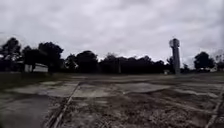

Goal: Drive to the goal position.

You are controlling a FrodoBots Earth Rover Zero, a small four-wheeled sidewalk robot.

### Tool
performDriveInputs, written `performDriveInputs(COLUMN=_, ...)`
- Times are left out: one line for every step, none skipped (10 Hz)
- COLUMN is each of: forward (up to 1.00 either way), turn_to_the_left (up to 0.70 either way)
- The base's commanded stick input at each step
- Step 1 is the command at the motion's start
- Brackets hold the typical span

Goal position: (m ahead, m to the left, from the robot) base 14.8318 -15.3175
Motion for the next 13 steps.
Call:
performDriveInputs(forward=0.7, turn_to_the_left=0.0)
performDriveInputs(forward=0.7, turn_to_the_left=0.0)
performDriveInputs(forward=0.7, turn_to_the_left=0.0)
performDriveInputs(forward=0.7, turn_to_the_left=0.0)
performDriveInputs(forward=0.7, turn_to_the_left=0.0)
performDriveInputs(forward=0.7, turn_to_the_left=0.0)
performDriveInputs(forward=0.7, turn_to_the_left=0.0)
performDriveInputs(forward=0.7, turn_to_the_left=0.0)
performDriveInputs(forward=0.7, turn_to_the_left=0.0)
performDriveInputs(forward=0.7, turn_to_the_left=0.0)
performDriveInputs(forward=0.7, turn_to_the_left=0.0)
performDriveInputs(forward=0.7, turn_to_the_left=0.0)
performDriveInputs(forward=0.7, turn_to_the_left=0.0)
